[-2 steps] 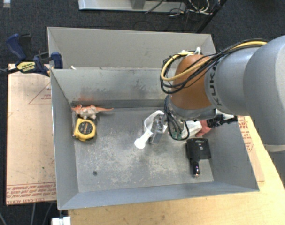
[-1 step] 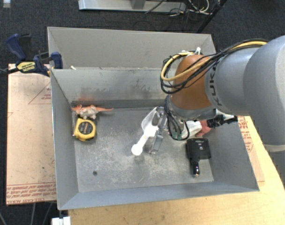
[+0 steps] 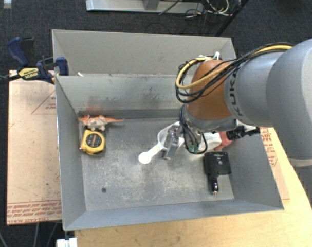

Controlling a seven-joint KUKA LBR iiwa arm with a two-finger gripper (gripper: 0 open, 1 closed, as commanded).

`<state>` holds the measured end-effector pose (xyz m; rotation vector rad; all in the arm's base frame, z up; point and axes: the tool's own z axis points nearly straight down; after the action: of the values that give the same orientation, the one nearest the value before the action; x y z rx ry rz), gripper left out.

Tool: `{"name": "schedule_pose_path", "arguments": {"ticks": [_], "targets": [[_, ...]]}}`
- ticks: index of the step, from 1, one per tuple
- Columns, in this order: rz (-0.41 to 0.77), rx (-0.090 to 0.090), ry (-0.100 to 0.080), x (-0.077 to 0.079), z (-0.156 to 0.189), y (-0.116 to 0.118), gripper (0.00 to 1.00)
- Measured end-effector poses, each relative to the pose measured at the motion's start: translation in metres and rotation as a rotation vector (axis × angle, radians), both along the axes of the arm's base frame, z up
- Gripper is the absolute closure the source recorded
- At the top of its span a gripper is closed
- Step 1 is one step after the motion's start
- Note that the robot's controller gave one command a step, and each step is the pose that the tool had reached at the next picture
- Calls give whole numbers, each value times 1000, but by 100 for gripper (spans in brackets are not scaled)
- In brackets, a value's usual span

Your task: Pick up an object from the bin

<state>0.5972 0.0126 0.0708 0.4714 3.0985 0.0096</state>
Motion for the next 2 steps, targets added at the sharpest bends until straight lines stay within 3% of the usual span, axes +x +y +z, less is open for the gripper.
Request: {"name": "schedule_pose_path", "arguments": {"ticks": [1,2], "targets": [[0,0,1,0,0,0,0],[-1,0,0,0,0,0,100]]}}
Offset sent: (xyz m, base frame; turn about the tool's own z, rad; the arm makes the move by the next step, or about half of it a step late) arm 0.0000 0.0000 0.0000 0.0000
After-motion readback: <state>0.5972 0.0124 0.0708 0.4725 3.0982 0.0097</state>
